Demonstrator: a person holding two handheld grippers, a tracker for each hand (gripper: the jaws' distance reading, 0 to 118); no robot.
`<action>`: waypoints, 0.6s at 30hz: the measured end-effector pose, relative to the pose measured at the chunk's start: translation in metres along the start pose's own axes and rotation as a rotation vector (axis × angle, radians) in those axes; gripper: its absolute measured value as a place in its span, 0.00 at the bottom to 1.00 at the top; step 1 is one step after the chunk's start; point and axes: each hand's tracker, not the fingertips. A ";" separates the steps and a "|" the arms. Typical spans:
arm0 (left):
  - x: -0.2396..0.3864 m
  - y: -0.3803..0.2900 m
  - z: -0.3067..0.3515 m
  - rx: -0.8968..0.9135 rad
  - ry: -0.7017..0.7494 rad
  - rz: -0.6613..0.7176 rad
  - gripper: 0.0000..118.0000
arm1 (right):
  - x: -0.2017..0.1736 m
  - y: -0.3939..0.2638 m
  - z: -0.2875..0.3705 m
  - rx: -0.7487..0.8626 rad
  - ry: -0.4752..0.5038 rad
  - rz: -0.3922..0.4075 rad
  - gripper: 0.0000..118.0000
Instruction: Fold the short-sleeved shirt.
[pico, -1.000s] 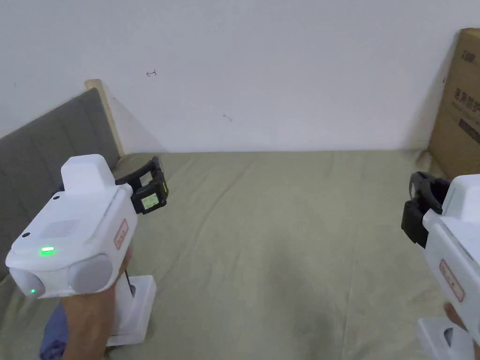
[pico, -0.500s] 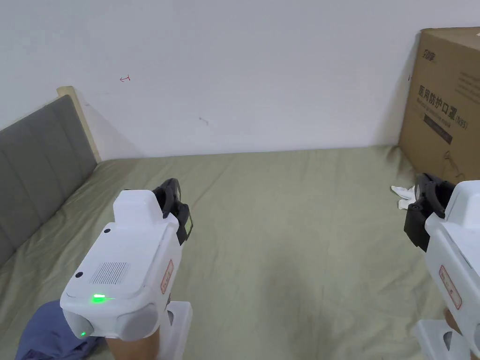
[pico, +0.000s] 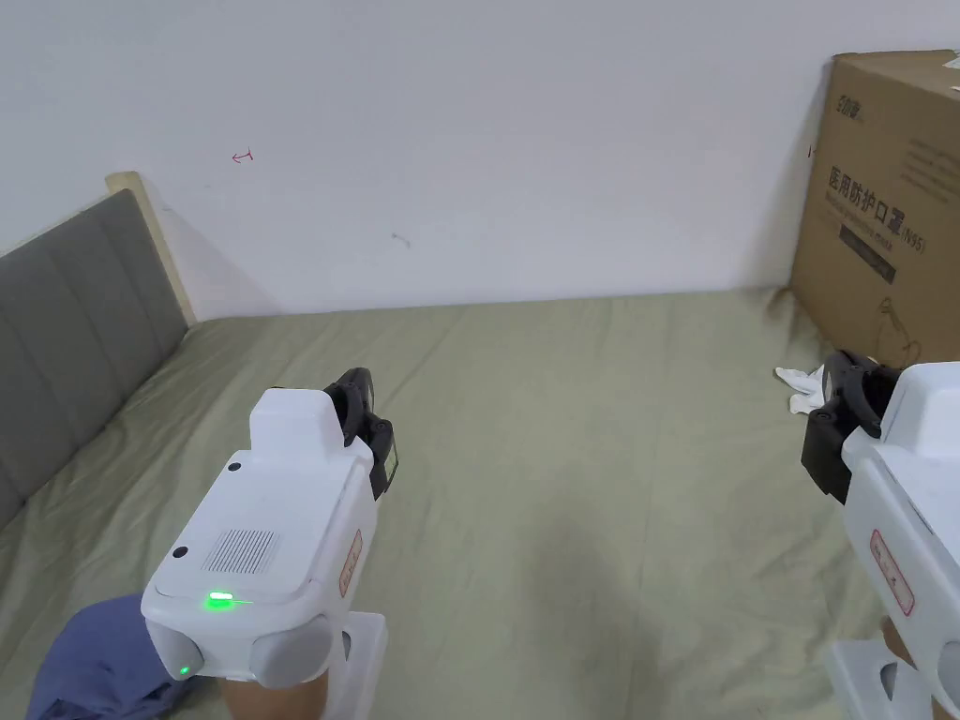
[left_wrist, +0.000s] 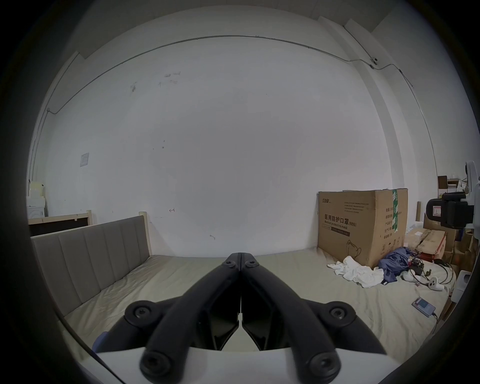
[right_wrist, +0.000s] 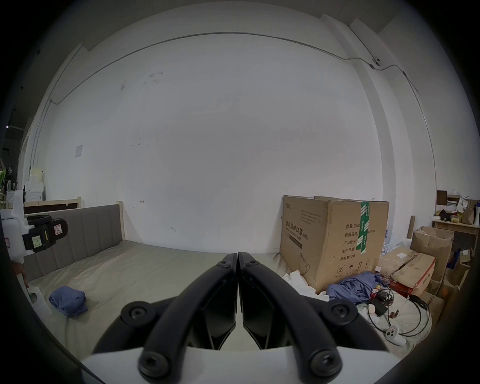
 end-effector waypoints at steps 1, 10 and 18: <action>0.000 0.000 0.000 0.000 0.001 -0.002 0.00 | 0.002 -0.001 -0.001 0.001 0.001 0.001 0.00; -0.001 -0.003 -0.001 -0.010 0.005 -0.011 0.00 | -0.003 0.001 0.000 0.006 0.005 0.013 0.00; -0.004 -0.003 -0.002 -0.013 0.004 0.001 0.00 | -0.004 0.002 0.000 0.008 0.001 0.016 0.00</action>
